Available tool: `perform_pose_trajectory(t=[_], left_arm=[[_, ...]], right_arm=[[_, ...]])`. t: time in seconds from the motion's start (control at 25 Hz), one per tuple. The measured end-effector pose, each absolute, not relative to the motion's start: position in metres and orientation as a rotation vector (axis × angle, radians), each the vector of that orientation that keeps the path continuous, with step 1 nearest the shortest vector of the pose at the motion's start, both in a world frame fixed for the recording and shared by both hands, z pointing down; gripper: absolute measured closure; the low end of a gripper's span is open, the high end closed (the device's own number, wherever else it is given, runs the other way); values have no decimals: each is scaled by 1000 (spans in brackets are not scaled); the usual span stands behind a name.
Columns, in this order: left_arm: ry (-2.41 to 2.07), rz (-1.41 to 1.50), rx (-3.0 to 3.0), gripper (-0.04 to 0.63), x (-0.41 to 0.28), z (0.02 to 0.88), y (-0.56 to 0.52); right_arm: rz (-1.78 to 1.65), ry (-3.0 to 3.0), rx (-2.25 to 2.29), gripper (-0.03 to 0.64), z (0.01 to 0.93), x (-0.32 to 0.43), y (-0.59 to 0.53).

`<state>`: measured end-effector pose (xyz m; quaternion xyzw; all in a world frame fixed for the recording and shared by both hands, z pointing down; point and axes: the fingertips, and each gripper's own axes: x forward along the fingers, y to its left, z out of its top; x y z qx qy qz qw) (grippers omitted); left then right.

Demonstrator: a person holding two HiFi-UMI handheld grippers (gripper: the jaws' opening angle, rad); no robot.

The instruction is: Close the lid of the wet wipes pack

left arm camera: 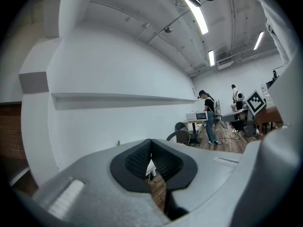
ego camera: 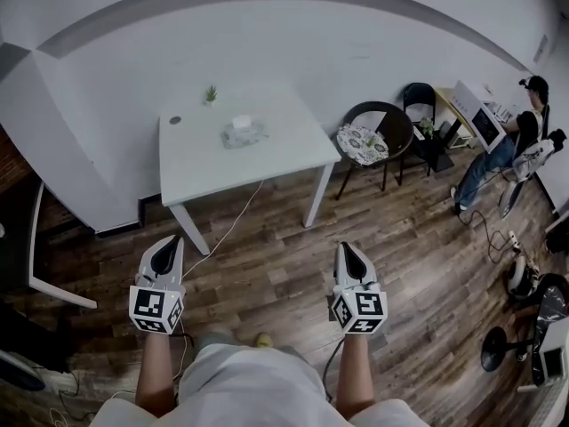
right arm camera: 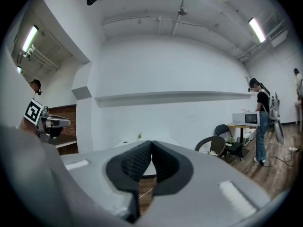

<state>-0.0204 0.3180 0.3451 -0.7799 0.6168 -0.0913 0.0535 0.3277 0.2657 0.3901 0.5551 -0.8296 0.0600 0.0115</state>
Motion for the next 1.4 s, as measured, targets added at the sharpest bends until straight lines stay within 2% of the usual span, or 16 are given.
perform_pose_trajectory(t=[0.4, 0.8, 1.4], left_arm=[[1874, -271, -2409, 597, -19, 360, 255], [1910, -224, -2402, 597, -55, 371, 176], [1862, -255, -2525, 597, -133, 381, -42]], right_arm=[[181, -2594, 1713, 614, 398, 322, 199], [161, -2592, 1668, 614, 403, 282, 115], [200, -2497, 1704, 614, 400, 195, -93]])
